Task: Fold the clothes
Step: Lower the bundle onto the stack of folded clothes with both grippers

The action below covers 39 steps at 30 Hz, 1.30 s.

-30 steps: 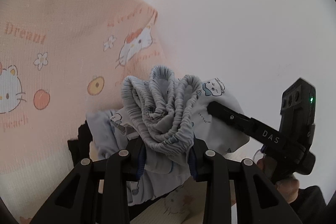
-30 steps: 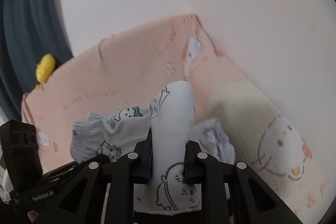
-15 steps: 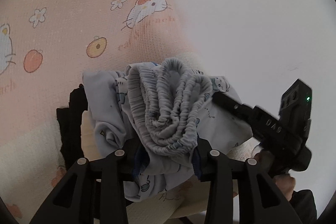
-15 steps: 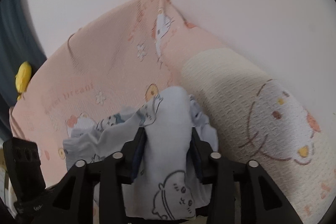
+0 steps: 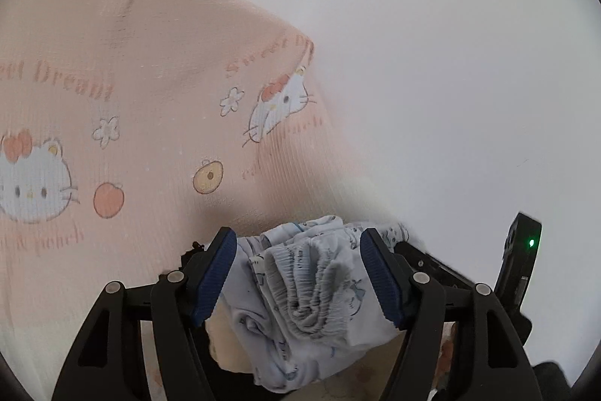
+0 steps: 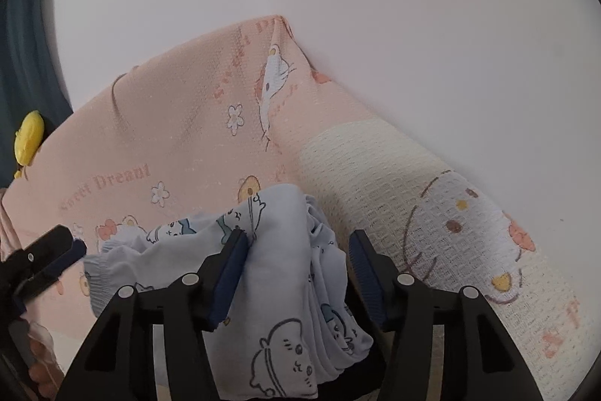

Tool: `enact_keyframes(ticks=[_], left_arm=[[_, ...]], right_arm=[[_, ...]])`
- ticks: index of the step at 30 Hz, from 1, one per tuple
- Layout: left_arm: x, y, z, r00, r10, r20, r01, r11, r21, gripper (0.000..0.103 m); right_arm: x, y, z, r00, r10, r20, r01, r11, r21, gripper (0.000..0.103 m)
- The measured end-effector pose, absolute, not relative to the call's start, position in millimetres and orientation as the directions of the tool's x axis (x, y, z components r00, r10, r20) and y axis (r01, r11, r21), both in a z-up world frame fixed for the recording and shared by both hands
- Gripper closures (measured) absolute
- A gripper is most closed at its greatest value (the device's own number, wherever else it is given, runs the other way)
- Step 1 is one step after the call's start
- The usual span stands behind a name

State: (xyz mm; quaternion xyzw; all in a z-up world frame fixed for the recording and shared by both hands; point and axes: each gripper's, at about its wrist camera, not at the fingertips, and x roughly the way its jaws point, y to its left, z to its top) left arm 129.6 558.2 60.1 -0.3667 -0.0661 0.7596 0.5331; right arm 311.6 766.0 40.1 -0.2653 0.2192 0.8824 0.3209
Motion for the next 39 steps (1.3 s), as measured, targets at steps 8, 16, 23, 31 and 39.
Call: enact_keyframes(ticks=[8,16,23,31,39], left_arm=[[131,580,16,-0.165,0.798,-0.58,-0.787,-0.461,-0.41,0.054],[120,576,21,-0.122,0.781,-0.612,-0.725,-0.491,-0.483,0.046],[133,534,55,-0.088,0.864,-0.496,-0.705,-0.406,-0.581,0.027],[164,490,87,-0.141,0.849,-0.51,-0.72,-0.441,-0.535,0.027],[193,441,104,-0.209,0.814,-0.542,-0.774,-0.477,-0.417,0.027]], right_arm=[[303,772,25,-0.66,0.444,-0.606,-0.678,-0.699,0.227,0.048],[301,769,36,-0.673,0.431,-0.601,-0.67,-0.699,0.249,0.046],[312,749,59,-0.676,0.45,-0.584,-0.664,-0.716,0.216,0.039],[351,692,96,-0.706,0.476,-0.524,-0.651,-0.728,0.215,0.033],[385,618,114,-0.703,0.527,-0.478,-0.674,-0.708,0.21,0.03]])
